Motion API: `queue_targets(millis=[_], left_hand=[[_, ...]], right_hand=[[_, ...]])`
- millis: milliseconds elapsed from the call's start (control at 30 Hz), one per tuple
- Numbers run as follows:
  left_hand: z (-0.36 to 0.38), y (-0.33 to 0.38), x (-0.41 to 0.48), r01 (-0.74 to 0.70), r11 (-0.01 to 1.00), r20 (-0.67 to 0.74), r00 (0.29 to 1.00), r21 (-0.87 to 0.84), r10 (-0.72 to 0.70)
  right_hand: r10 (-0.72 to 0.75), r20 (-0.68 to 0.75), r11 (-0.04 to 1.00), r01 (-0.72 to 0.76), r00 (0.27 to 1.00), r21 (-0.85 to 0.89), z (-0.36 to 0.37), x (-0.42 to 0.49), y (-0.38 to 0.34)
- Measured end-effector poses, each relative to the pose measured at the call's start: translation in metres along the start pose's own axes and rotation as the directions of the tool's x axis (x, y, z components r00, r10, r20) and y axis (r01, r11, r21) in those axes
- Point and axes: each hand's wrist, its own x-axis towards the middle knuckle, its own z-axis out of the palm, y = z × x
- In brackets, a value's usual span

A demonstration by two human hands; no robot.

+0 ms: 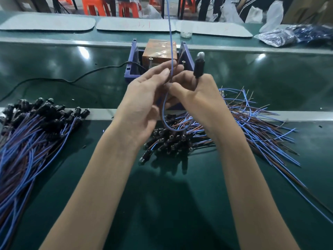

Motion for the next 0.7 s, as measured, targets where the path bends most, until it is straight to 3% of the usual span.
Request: queue_targets(millis=[200, 433, 700], left_hand=[[-0.005, -0.005, -0.001, -0.085, 0.974, -0.009, 0.996, 0.21, 0.089], [-0.017, -0.001, -0.005, -0.125, 0.899, 0.103, 0.991, 0.42, 0.09], [-0.023, 0.004, 0.002, -0.143, 0.837, -0.088, 0.971, 0.529, 0.222]], right_hand=[[0.011, 0.001, 0.991, -0.011, 1.0, 0.132, -0.007, 0.001, 0.004], [0.059, 0.011, 0.948, -0.06, 0.998, 0.314, -0.013, -0.001, 0.001], [0.076, -0.092, 0.936, -0.039, 0.993, 0.351, -0.012, 0.0, -0.002]])
